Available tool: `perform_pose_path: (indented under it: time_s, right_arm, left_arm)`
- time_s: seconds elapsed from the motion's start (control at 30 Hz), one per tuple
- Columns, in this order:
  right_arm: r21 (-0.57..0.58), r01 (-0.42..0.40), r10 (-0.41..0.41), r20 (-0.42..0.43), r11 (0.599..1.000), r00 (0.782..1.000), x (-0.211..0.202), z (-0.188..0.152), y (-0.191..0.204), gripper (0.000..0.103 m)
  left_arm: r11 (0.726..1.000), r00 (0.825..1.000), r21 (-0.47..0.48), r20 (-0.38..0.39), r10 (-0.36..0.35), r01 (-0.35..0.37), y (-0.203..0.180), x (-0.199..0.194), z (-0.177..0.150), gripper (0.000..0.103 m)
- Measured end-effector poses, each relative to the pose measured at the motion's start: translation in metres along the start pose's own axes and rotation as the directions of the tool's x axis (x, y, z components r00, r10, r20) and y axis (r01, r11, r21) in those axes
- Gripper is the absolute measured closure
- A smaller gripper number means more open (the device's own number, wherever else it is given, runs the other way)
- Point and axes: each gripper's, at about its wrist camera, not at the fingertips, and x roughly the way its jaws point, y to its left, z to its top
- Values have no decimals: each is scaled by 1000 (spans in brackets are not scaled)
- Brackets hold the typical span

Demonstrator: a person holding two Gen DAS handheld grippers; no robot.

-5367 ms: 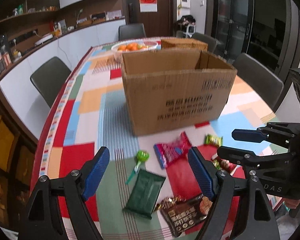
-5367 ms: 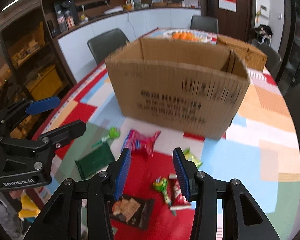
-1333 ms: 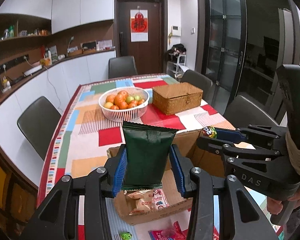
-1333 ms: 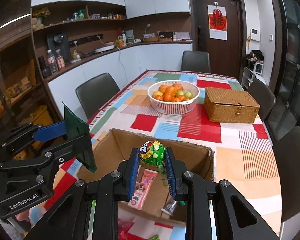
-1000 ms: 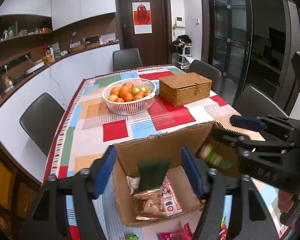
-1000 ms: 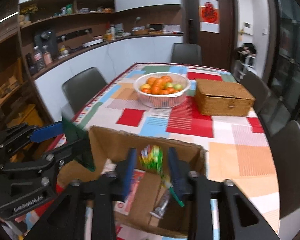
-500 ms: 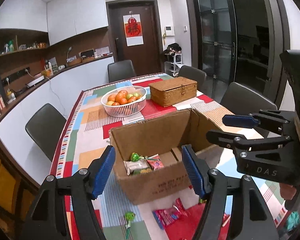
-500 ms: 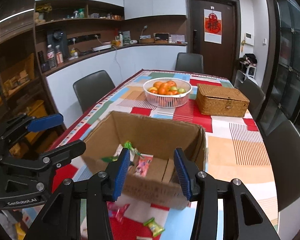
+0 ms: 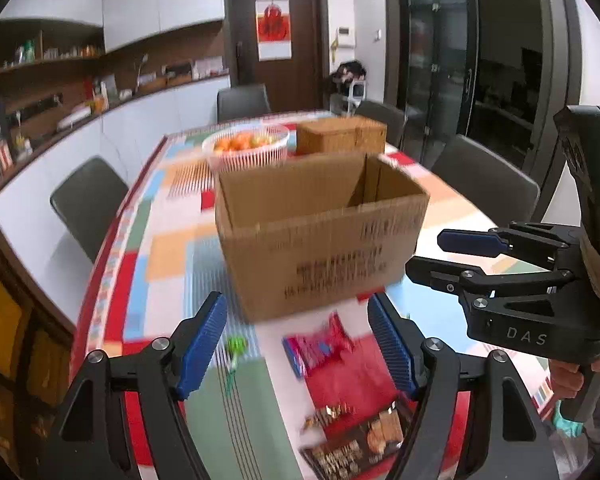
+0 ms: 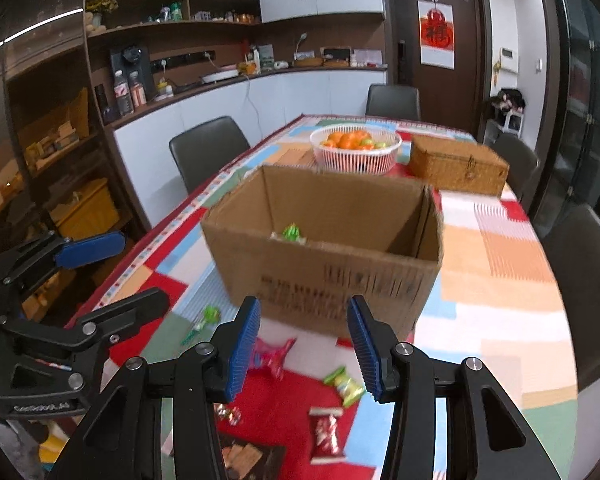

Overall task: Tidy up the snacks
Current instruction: 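Grasp the gold-wrapped candy with the left tool while the right tool grasps the red wrapped biscuit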

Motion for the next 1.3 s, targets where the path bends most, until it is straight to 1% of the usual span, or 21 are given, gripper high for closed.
perform_pose_path:
  time_s: [0.13,0.2,0.3,0.47,0.7,0.8,0.93,1.07,1.23,1.3]
  right_arm:
    - [0,-11,11,-63,1000,998,9,-21,5,57]
    - [-2,-17,17,-105,1000,994,15,-31,6,57]
    - [0,-14,14,-144,1000,989,20,-42,7,57]
    - [14,-1,4,-213,1000,977,28,-63,5,57]
    - [38,9,4,-317,999,948,44,-90,-1,57]
    - [54,22,-2,-352,998,936,50,-99,-5,57]
    - [58,44,-19,-375,997,927,56,-106,-9,57]
    - [58,57,-30,-390,997,920,62,-108,-12,57]
    - [69,60,-27,-407,996,913,71,-110,-17,57]
    - [75,61,-25,-412,995,911,74,-110,-19,57]
  left_arm:
    - [1000,999,-8,-51,10,-11,1,5,-17,31]
    - [1000,996,0,-88,26,-26,0,11,-29,31]
    - [1000,990,4,-138,22,-22,-2,18,-44,31]
    - [1000,974,8,-226,6,-5,-6,34,-67,31]
    - [1000,949,6,-314,-11,14,-10,56,-88,31]
    - [1000,941,4,-339,-20,22,-11,64,-94,31]
    - [1000,929,-2,-369,-25,26,-9,77,-99,31]
    - [1000,924,4,-383,-22,26,-9,87,-100,31]
    - [999,914,-15,-404,-45,43,-9,100,-100,32]
    - [998,912,-22,-406,-57,53,-10,104,-98,32]
